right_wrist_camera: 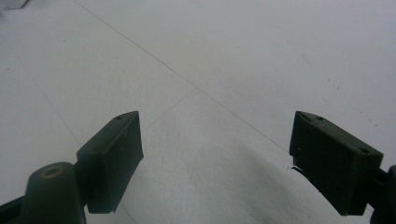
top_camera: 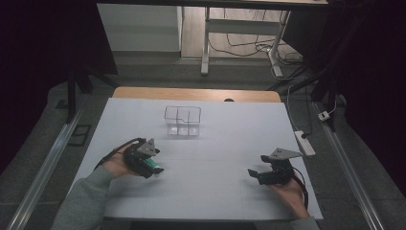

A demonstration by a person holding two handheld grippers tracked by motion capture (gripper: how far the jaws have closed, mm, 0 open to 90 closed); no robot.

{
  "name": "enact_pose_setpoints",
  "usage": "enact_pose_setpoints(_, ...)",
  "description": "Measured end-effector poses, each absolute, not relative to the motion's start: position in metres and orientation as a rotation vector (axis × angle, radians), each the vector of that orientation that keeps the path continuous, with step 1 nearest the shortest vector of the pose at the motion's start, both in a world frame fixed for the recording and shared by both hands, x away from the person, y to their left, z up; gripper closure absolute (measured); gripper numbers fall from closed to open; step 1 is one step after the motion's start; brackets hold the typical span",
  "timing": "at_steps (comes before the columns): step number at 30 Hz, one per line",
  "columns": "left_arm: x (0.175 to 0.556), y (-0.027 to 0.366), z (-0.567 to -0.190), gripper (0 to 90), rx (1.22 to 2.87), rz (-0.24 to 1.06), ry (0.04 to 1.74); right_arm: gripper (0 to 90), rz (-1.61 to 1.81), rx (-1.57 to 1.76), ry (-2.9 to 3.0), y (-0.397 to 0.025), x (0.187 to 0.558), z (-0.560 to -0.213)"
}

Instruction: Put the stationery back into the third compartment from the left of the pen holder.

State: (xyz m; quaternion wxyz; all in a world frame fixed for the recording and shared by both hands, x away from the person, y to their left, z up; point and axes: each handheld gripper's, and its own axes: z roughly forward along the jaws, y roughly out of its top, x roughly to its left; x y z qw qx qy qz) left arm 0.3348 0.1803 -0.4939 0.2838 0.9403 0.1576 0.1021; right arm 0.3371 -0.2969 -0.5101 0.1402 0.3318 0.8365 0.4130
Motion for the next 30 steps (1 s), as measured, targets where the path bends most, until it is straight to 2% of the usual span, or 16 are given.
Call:
enact_pose_setpoints(14,0.3422,0.1756,-0.496,28.0,2.54,0.252,0.349,16.9,1.178,0.961,2.424,-0.2967,0.3373,-0.5104)
enact_pose_setpoints(19,0.3423,0.1716,-0.4955,28.0,2.564,0.24,0.272,16.9,1.176,0.96,2.427,-0.2965,0.3374,-0.5107)
enact_pose_setpoints(30,0.345,0.1784,-0.4947,27.5,2.588,0.128,0.123,17.0,1.179,0.961,2.431,-0.2966,0.3376,-0.5109)
